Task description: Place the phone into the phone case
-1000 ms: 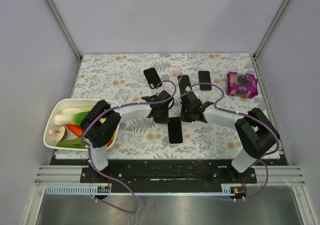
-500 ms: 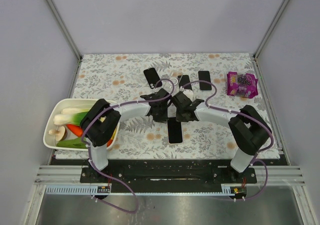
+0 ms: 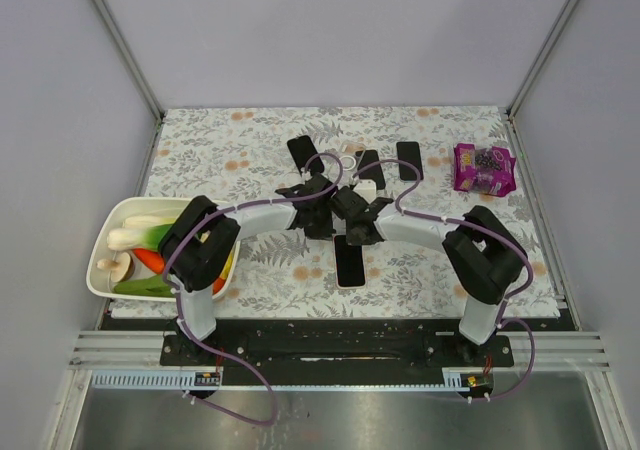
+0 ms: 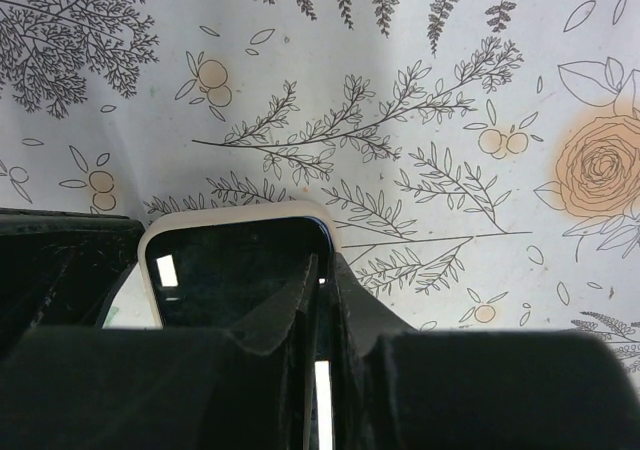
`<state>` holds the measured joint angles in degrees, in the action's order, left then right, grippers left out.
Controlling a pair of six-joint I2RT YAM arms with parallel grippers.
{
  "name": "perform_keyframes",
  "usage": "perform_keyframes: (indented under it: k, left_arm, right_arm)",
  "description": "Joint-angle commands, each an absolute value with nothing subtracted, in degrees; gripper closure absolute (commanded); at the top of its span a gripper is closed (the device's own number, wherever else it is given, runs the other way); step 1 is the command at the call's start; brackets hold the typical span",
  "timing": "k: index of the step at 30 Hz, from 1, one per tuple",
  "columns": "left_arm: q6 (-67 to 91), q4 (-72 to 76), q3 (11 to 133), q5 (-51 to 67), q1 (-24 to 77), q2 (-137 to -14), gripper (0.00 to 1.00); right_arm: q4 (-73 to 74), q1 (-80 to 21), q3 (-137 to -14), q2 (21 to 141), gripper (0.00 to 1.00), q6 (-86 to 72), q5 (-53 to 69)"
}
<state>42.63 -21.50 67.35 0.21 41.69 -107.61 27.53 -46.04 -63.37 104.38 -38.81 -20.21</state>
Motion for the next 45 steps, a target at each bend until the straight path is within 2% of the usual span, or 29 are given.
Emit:
perform_keyframes:
  k: [1,10,16,23,28,31,34,36,38,40,42,45]
  left_arm:
    - [43.2,-18.2,65.4,1.8,41.7,-106.2,0.92]
    - [43.2,-16.4,63.6,3.1,41.4,-104.9,0.92]
    - [43.1,-16.5,62.4,2.7,41.2,-103.9,0.89]
    - [42.8,-17.0,61.5,1.8,41.0,-102.4,0.85]
    - [42.5,-17.5,60.7,0.9,41.2,-100.7,0.8]
    - [42.5,-17.8,60.3,0.2,42.0,-99.8,0.76]
    - [43.3,-19.5,60.5,-4.6,44.6,-99.1,0.62]
    - [44.6,-19.7,60.0,-7.1,46.1,-98.1,0.43]
    - [46.0,-19.7,59.5,-9.0,47.8,-97.2,0.29]
    - [46.8,-20.2,59.7,-10.2,49.6,-97.1,0.07]
    - [47.3,-21.4,60.9,-11.5,51.4,-97.6,0.01]
    - [47.3,-23.1,63.1,-13.3,54.2,-99.2,0.01]
  right_arm:
    - [32.1,-49.6,-56.2,119.2,1.0,-42.6,-9.7]
    - [33.5,-49.7,-57.5,117.4,0.98,-42.8,-11.2]
    - [33.1,-47.5,-60.2,106.5,0.84,-40.0,-11.8]
    - [32.1,-42.2,-61.3,95.5,0.71,-38.0,-8.8]
    - [29.1,-38.5,-56.1,88.1,0.59,-39.0,-6.9]
    - [26.3,-36.0,-52.0,83.5,0.48,-40.2,-5.4]
    - [24.6,-33.9,-49.5,79.7,0.38,-40.6,-5.3]
    - [23.7,-33.0,-48.3,77.7,0.32,-40.9,-4.9]
    - [22.7,-32.1,-47.2,76.0,0.26,-41.0,-4.5]
    - [22.2,-31.2,-46.7,74.6,0.22,-41.1,-4.3]
    - [21.7,-30.4,-46.2,73.3,0.2,-41.0,-3.9]
    - [21.4,-29.3,-46.2,71.8,0.18,-40.7,-3.8]
